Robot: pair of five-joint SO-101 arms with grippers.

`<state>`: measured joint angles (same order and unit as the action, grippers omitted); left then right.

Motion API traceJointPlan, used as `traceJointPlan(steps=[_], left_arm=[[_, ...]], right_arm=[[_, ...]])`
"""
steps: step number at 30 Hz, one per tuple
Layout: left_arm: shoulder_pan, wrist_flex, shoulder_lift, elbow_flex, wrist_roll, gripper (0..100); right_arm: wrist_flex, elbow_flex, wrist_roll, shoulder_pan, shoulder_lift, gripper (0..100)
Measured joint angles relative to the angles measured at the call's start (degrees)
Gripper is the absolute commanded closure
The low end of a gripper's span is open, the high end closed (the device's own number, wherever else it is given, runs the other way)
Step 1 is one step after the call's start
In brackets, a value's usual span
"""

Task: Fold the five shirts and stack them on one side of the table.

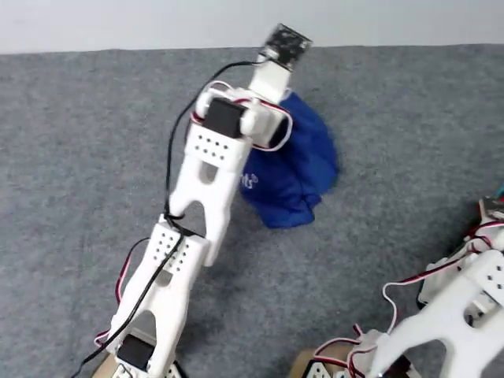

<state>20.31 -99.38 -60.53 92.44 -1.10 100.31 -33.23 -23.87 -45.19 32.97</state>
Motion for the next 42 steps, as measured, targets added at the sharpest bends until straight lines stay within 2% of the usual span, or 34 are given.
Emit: traceJointPlan(steps=[3,7,11,19,23,28,34,42], left_arm=[[-4.5,0.0,0.0,-4.3,0.0,97],[-12.4,0.0,0.0,-12.6,-1.3,89],[-20.1,0.1,0.0,-20.7,-7.9,85],[-35.2,0.5,0.2,-36.6,-23.4,85],[-40.4,0.5,0.6,-40.4,-27.9,85],[-45.1,0.6,3.2,-44.5,-28.8,85],[-50.7,0.6,11.7,-52.7,-29.2,85],[-47.7,0.6,33.1,-62.1,-29.3,85]], right_arm=[[0.0,0.0,0.0,0.0,0.0,72.1],[0.0,0.0,0.0,0.0,0.0,72.1],[0.0,0.0,0.0,0.5,0.0,72.1],[0.0,0.0,0.0,1.6,0.0,72.1],[0.0,0.0,0.0,1.6,0.0,72.1],[0.0,0.0,0.0,1.8,0.0,72.1],[0.0,0.0,0.0,6.7,0.0,72.1],[0.0,0.0,0.0,12.7,0.0,72.1]])
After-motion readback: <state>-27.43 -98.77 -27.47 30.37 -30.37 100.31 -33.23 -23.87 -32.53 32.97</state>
